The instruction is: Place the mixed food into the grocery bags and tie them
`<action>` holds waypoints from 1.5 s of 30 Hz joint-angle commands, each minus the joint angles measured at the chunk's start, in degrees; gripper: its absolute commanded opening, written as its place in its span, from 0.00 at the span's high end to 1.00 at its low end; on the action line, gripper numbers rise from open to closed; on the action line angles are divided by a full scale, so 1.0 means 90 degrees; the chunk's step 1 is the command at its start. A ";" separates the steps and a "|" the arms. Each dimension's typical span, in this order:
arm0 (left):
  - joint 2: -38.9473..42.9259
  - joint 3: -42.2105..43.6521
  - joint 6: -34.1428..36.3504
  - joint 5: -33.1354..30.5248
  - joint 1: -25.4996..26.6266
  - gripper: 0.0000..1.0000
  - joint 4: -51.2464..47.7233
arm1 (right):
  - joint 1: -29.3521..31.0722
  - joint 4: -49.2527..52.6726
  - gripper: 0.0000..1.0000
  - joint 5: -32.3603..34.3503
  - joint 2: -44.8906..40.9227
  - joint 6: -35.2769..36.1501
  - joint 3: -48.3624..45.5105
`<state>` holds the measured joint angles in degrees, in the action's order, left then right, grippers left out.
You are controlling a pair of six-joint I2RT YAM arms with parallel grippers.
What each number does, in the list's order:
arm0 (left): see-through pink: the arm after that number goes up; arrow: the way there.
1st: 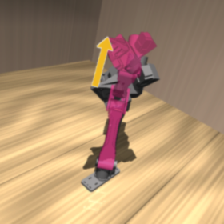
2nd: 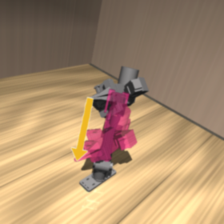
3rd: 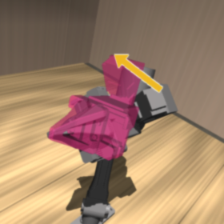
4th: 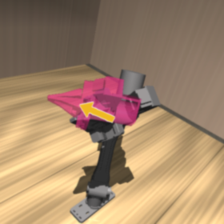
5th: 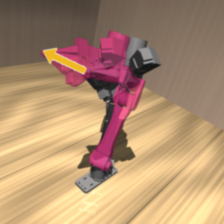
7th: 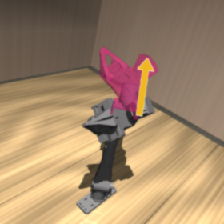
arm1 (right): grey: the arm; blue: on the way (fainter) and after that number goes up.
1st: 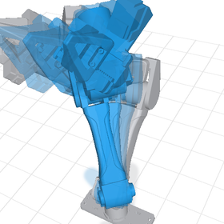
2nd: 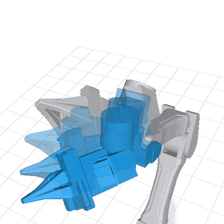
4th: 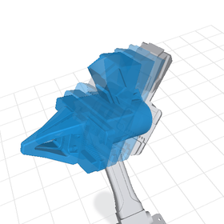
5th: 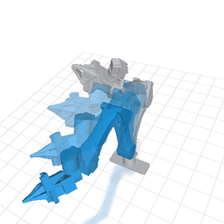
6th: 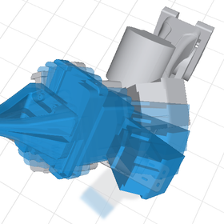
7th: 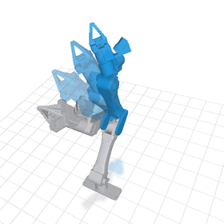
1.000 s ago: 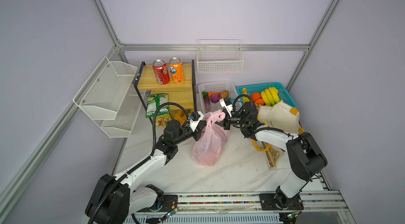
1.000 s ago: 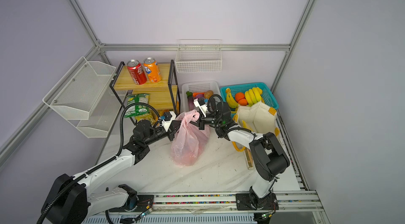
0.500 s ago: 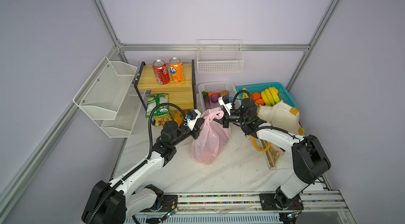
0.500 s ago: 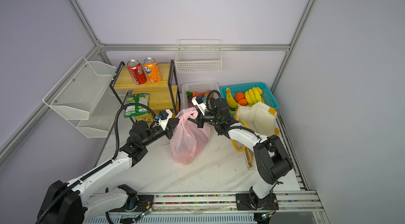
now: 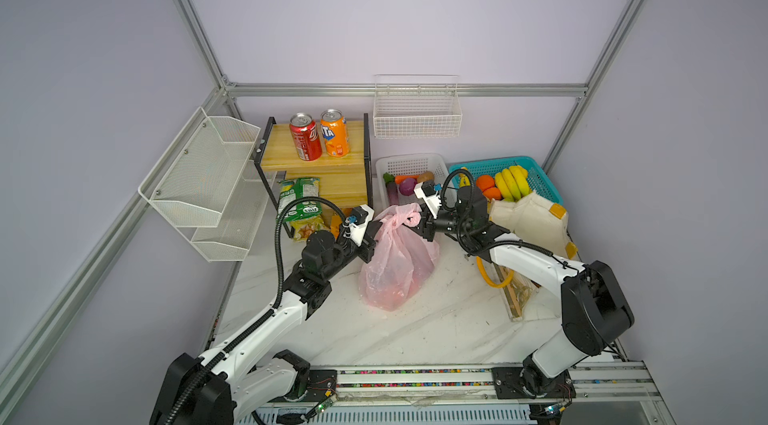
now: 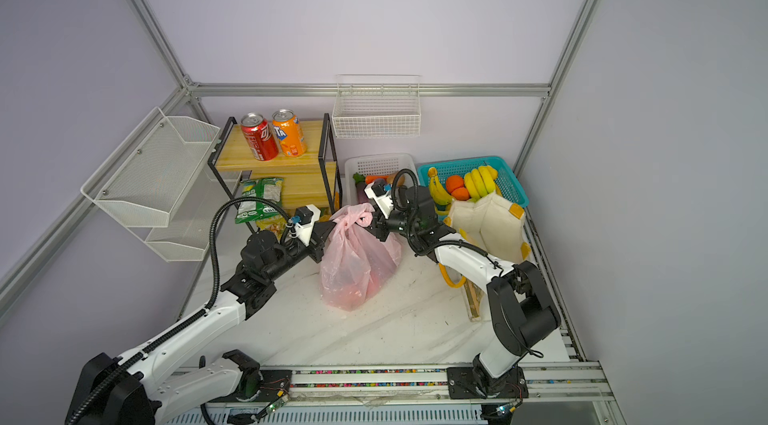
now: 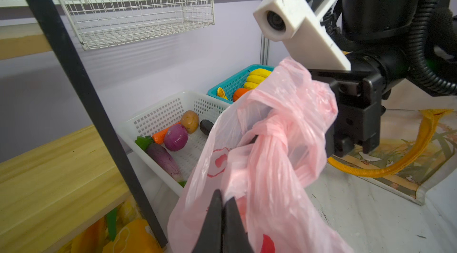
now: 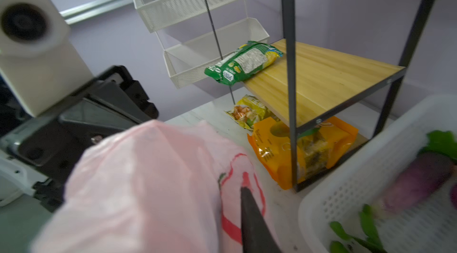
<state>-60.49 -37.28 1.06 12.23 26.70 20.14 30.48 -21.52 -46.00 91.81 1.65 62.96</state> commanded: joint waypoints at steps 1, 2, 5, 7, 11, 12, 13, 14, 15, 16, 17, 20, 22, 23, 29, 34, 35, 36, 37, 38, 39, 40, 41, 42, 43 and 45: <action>0.0197 0.0194 -0.0248 -0.0306 -0.0027 1.00 0.0111 | -0.0037 0.0389 0.67 0.0600 -0.0446 0.0407 0.0000; 0.0198 0.0196 -0.0280 -0.0287 -0.0034 1.00 0.0103 | -0.0035 0.0416 0.64 0.0722 -0.0537 0.0461 -0.0060; 0.0188 0.0187 -0.0396 -0.0263 -0.0027 1.00 0.0038 | -0.0038 0.0611 0.56 0.1176 -0.0834 0.0586 -0.0249; 0.0169 0.0197 -0.0484 -0.0294 -0.0027 1.00 0.0020 | -0.0037 0.0836 0.40 0.1642 -0.1075 0.0647 -0.0375; 0.0121 0.0222 -0.0632 -0.0196 -0.0027 1.00 0.0049 | -0.0037 0.1293 0.31 0.2596 -0.1425 0.0641 -0.0619; 0.0119 0.0226 -0.0657 -0.0132 -0.0027 1.00 0.0054 | -0.0037 0.1384 0.30 0.2697 -0.1657 0.0593 -0.0669; 0.0119 0.0241 -0.0672 -0.0075 -0.0028 1.00 0.0066 | -0.0037 0.1472 0.28 0.2751 -0.1746 0.0534 -0.0730; 0.0119 0.0260 -0.0689 -0.0057 -0.0028 1.00 0.0074 | -0.0035 0.1548 0.26 0.2800 -0.1831 0.0497 -0.0779; 0.0119 0.0273 -0.0699 -0.0043 -0.0027 1.00 0.0084 | -0.0037 0.1634 0.25 0.2886 -0.1932 0.0437 -0.0844; 0.0129 0.0289 -0.0706 -0.0043 -0.0027 1.00 0.0088 | -0.0037 0.1726 0.25 0.3027 -0.2041 0.0366 -0.0908; 0.0138 0.0294 -0.0713 -0.0040 -0.0027 1.00 0.0087 | -0.0037 0.1807 0.24 0.3195 -0.2159 0.0277 -0.0959; 0.0139 0.0304 -0.0713 -0.0016 -0.0028 1.00 0.0101 | -0.0027 0.2052 0.24 0.3412 -0.2610 0.0067 -0.1187; 0.0111 0.0304 -0.0723 0.0016 -0.0029 1.00 0.0116 | 0.0007 0.2037 0.26 0.3036 -0.2961 -0.0035 -0.1411; 0.0095 0.0294 -0.0723 0.0031 -0.0027 1.00 0.0117 | 0.0037 0.1984 0.30 0.2731 -0.3082 -0.0021 -0.1493; 0.0158 0.0304 -0.0704 0.0031 -0.0027 1.00 0.0124 | 0.0444 0.1256 0.41 0.1500 -0.2756 -0.0423 -0.1476; 0.0168 0.0294 -0.0703 0.0084 -0.0027 1.00 0.0130 | 0.0484 0.0476 0.44 0.1629 -0.2193 -0.1058 -0.1385; 0.0168 0.0285 -0.0702 0.0091 -0.0027 1.00 0.0129 | 0.0490 0.0345 0.44 0.1581 -0.2095 -0.1120 -0.1371; 0.0164 0.0282 -0.0698 0.0113 -0.0027 1.00 0.0138 | 0.0500 0.0165 0.46 0.1525 -0.1996 -0.1186 -0.1356; 0.0159 0.0284 -0.0703 0.0109 -0.0027 1.00 0.0145 | 0.0500 0.0063 0.47 0.1439 -0.1916 -0.1225 -0.1325; 0.0159 0.0284 -0.0701 0.0116 -0.0027 1.00 0.0153 | 0.0510 -0.0012 0.47 0.1391 -0.1800 -0.1250 -0.1267; 0.0167 0.0284 -0.0699 0.0125 -0.0027 1.00 0.0146 | 0.0528 -0.0073 0.49 0.1383 -0.1726 -0.1249 -0.1219; 0.0168 0.0284 -0.0694 0.0123 -0.0027 1.00 0.0148 | 0.0534 -0.0143 0.49 0.1344 -0.1666 -0.1257 -0.1205; 0.0176 0.0284 -0.0694 0.0125 -0.0031 1.00 0.0147 | 0.0539 -0.0227 0.49 0.1312 -0.1624 -0.1281 -0.1179; 0.0175 0.0279 -0.0685 0.0126 -0.0028 1.00 0.0145 | 0.0539 -0.0304 0.49 0.1294 -0.1608 -0.1305 -0.1175; 0.0178 0.0284 -0.0684 0.0124 -0.0028 1.00 0.0150 | 0.0540 -0.0354 0.49 0.1293 -0.1598 -0.1306 -0.1180; 0.0171 0.0284 -0.0682 0.0134 -0.0027 1.00 0.0150 | 0.0540 -0.0430 0.49 0.1360 -0.1589 -0.1331 -0.1170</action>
<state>-59.96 -36.84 -3.92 12.60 26.68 18.76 35.05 -20.34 -32.75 77.67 -8.93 50.41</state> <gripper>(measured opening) 0.047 0.508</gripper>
